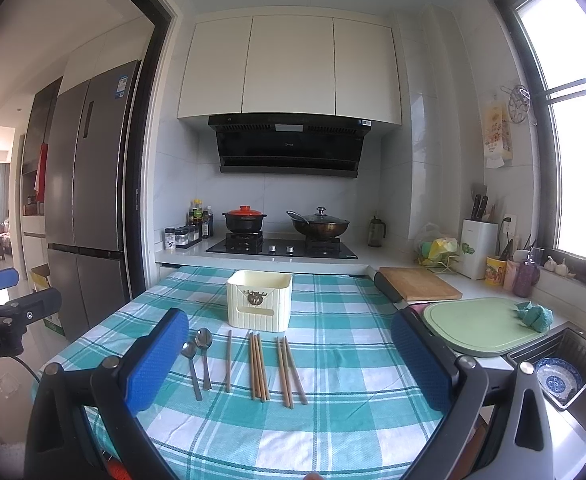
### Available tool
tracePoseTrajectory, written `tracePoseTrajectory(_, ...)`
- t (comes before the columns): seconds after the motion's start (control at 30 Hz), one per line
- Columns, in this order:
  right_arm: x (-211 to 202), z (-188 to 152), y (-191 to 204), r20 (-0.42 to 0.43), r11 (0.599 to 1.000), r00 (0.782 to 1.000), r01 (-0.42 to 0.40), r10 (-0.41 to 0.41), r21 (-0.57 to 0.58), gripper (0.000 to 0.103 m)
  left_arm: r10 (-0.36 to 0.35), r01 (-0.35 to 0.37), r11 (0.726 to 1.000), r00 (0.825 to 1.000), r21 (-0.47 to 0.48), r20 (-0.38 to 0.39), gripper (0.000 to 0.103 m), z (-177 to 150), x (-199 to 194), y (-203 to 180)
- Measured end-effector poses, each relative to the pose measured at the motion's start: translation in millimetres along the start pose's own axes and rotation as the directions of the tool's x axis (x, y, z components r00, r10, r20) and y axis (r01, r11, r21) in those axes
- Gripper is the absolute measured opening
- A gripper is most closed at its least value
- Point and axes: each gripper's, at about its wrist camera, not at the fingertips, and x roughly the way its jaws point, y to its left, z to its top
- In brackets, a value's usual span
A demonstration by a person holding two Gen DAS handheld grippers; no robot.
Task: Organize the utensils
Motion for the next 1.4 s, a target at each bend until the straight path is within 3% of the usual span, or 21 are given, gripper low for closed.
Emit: tracePoseTrajectory(1.4,4.4,-3.5,-2.2,-0.009,1.000,1.000,0.020,-0.020,0.011,0.103,-0.003,0.003,1.000,1.000,-0.004,-0.030,0.103,3.4,5.0,-2.2)
